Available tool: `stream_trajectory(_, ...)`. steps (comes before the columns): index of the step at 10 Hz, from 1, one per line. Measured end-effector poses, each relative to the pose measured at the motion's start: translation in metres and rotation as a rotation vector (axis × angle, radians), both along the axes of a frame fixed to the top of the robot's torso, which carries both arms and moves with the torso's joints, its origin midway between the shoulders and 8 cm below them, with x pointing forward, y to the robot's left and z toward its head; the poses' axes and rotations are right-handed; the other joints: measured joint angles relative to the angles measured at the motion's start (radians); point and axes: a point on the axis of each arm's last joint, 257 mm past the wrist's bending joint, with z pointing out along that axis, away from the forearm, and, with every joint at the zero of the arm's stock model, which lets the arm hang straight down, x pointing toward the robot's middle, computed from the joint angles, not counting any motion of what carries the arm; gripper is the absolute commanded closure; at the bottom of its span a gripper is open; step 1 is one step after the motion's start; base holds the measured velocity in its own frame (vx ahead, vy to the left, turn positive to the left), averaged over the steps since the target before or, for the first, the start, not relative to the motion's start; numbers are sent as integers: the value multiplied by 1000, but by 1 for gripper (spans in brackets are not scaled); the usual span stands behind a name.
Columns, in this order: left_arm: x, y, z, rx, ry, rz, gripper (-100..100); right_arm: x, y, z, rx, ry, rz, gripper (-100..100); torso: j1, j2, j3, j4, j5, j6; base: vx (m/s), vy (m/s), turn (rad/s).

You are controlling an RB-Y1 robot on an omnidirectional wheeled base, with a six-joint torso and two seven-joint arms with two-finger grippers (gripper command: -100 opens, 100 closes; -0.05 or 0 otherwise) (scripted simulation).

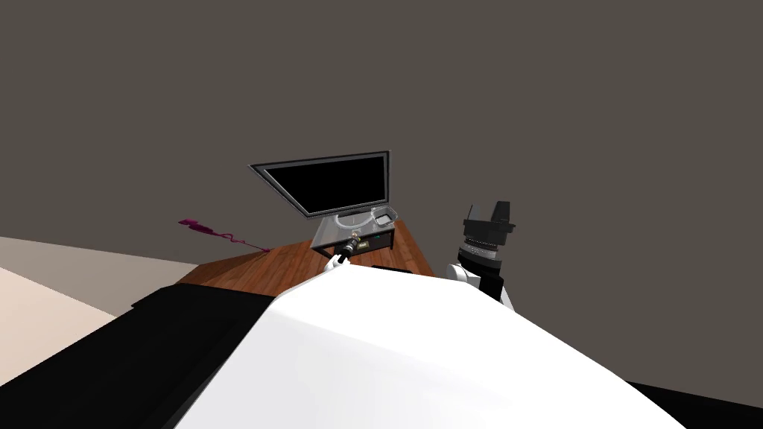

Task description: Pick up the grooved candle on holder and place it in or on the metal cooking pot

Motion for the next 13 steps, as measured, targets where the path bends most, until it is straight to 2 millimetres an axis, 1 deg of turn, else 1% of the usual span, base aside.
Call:
stream_trajectory(4, 10, -3, 24, 35, -80, -35, 100, 0, 0, 0, 0, 0, 0, 0, 0, -5, -3, -1, -1, 2, 42, -117, 35)
stream_trajectory(6, 16, -9, 38, 51, -127, -55, 100, 0, 0, 0, 0, 0, 0, 0, -1, -8, -4, -1, -1, 3, 80, -104, -5)
stream_trajectory(9, 25, -18, 60, 73, -196, -86, 100, 0, 0, 0, 0, 0, 0, 0, 2, -10, -5, 0, -1, 3, 120, -74, -28)
stream_trajectory(11, 31, -26, 71, 85, -236, -104, 100, 0, 0, 0, 0, 0, 0, 0, 2, -11, -5, 0, -1, 4, 133, -79, -51)
stream_trajectory(13, 36, -37, 80, 94, -272, -120, 100, 0, 0, 0, 0, 0, 0, 0, 4, -11, -5, 0, 0, 4, 161, -27, -80)
